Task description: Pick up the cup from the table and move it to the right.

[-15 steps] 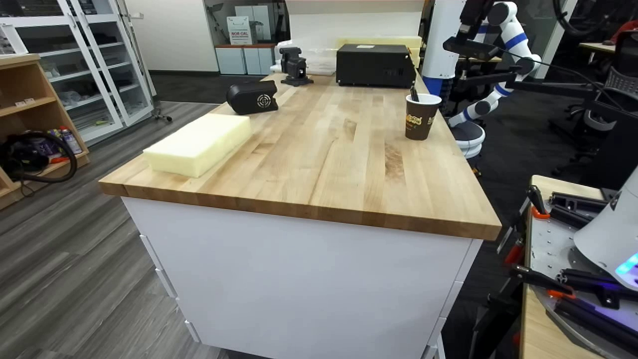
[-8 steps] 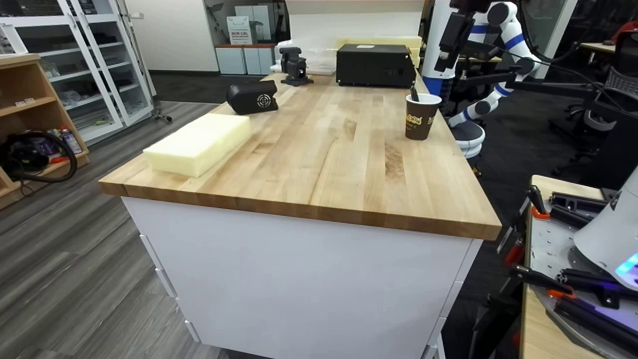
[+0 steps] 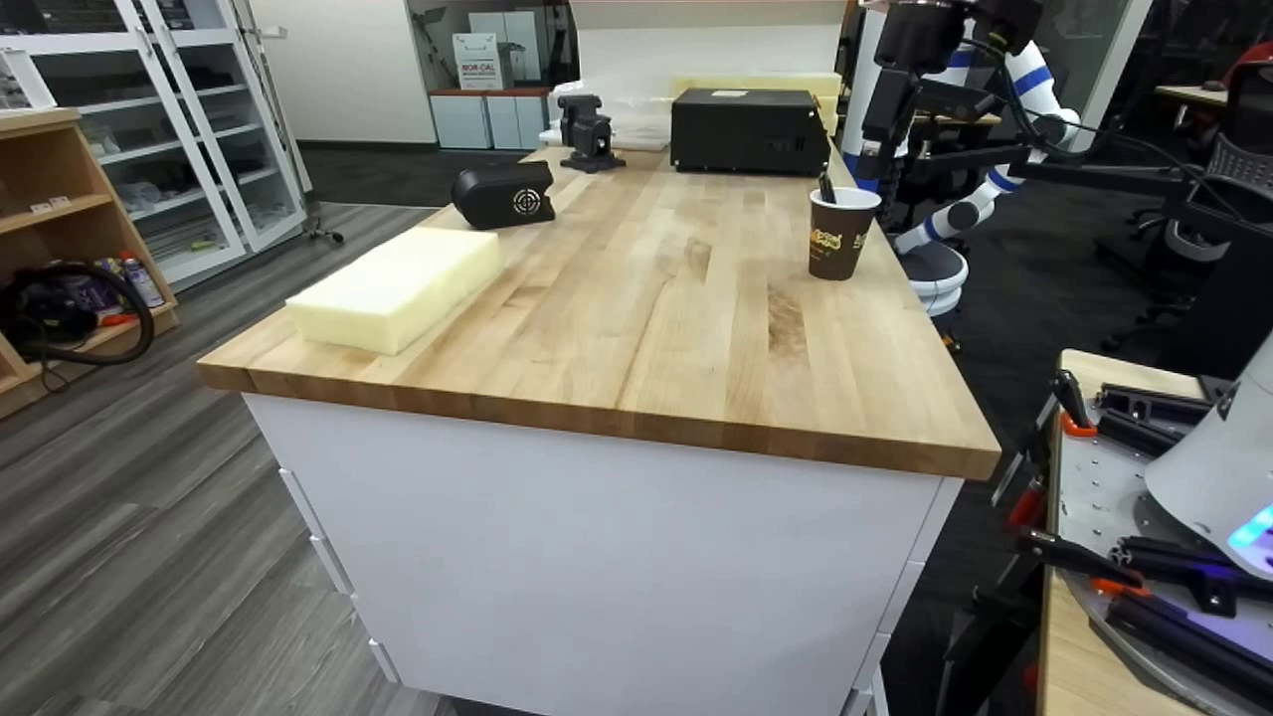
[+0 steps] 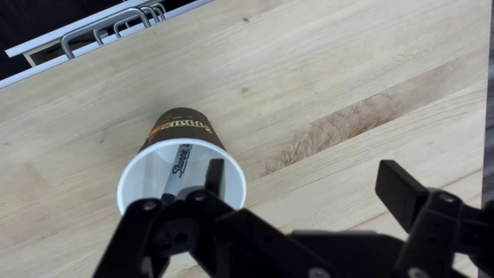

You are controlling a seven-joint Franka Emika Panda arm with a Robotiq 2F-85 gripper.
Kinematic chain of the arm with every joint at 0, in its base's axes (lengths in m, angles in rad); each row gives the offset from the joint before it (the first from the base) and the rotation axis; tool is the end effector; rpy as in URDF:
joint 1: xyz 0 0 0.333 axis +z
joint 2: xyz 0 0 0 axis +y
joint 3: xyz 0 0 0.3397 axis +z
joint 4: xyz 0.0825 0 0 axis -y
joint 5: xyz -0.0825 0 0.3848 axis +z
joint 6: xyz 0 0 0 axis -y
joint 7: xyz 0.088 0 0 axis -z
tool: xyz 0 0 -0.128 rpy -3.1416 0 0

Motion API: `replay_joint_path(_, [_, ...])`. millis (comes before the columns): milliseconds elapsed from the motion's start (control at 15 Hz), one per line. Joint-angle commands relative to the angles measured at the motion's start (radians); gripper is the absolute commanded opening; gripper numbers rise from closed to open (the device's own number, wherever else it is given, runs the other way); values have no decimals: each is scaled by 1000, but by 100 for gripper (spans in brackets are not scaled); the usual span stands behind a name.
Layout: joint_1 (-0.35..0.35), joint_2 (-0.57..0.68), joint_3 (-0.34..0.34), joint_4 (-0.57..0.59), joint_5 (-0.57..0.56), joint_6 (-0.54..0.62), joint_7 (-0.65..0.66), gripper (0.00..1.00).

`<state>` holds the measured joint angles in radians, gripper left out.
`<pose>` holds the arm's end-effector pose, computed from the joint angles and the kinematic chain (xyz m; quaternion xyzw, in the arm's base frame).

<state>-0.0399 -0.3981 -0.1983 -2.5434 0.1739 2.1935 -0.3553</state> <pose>0.3979 -0.0872 0.4129 -0.9937 -0.0158 -0.0491 0.0997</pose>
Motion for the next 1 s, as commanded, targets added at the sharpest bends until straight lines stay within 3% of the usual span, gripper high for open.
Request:
replay_joint_path(0, [-3,64,-18,27,12,28,-39,100])
replay_joint_path(733, [-34,194,-2,53,-65,170,-28,100])
replay_joint_path(800, [-32,200,-5,51,-57,179,-41,75])
replay_joint_path(933, [-32,207,-2,54,-55,177,-38,67])
